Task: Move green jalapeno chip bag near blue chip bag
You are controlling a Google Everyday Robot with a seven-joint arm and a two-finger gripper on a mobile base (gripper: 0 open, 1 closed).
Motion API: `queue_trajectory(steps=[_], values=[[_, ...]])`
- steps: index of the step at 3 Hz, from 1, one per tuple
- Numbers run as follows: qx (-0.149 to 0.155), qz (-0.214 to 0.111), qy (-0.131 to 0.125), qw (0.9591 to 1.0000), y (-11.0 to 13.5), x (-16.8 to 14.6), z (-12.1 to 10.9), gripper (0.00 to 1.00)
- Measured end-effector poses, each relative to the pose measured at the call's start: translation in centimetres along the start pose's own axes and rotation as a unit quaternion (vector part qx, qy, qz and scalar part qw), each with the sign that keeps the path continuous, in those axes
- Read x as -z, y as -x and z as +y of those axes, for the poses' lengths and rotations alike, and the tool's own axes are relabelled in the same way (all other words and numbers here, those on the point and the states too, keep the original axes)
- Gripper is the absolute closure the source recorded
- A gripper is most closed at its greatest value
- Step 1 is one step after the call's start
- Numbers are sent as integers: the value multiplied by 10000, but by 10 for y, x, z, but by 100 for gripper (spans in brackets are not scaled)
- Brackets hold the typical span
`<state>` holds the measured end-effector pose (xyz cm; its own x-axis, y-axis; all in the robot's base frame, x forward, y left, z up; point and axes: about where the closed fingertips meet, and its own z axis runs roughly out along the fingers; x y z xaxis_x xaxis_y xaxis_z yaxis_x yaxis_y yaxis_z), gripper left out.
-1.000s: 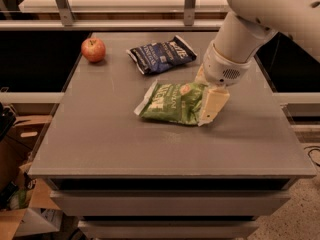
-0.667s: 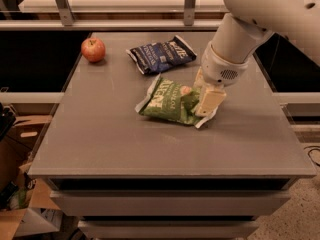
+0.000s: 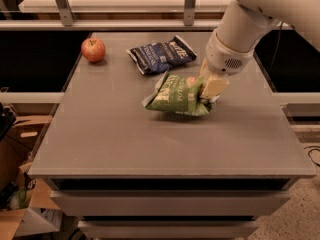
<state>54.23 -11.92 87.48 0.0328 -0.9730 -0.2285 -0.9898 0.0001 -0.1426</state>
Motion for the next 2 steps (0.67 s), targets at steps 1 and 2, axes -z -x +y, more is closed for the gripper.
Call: queue_trajectory(steps=[1,2], values=[[-122,56,-397,9991,-8,22,-27,100],[-292,114,-738,9968,-15,37,-56,100]])
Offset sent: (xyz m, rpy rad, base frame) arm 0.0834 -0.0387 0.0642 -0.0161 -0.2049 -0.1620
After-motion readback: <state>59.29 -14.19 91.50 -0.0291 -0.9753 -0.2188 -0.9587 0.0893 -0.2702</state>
